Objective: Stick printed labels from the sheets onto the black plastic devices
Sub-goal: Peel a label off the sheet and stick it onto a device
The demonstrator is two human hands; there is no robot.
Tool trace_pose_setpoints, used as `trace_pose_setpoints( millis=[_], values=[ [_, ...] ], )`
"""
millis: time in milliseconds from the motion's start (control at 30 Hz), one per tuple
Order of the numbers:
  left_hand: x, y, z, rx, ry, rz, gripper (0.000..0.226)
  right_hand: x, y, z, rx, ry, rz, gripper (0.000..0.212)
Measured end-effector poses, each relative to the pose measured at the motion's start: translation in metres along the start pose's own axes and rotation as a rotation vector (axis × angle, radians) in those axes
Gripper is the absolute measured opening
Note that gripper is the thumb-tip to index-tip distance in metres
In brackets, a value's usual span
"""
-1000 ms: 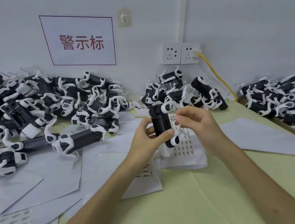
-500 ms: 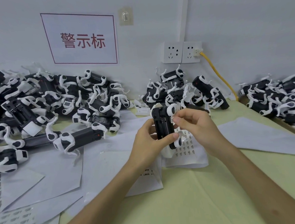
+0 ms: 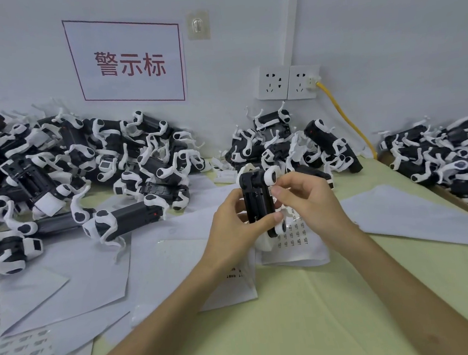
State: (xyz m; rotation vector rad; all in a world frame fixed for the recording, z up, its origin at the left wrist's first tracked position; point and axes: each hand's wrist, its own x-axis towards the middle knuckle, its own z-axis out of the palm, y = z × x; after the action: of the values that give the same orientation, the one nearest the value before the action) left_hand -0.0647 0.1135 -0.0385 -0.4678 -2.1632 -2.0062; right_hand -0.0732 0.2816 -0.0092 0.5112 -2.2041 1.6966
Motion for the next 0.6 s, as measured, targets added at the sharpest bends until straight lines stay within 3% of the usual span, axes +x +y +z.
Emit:
trace_pose_setpoints(
  millis=[600],
  values=[
    [-0.0009, 0.0015, 0.0007, 0.044, 0.047, 0.008, 0.048, -0.0045, 0.0011, 0.0098, 0.042, 0.078, 0.035, 0.011]
  ],
)
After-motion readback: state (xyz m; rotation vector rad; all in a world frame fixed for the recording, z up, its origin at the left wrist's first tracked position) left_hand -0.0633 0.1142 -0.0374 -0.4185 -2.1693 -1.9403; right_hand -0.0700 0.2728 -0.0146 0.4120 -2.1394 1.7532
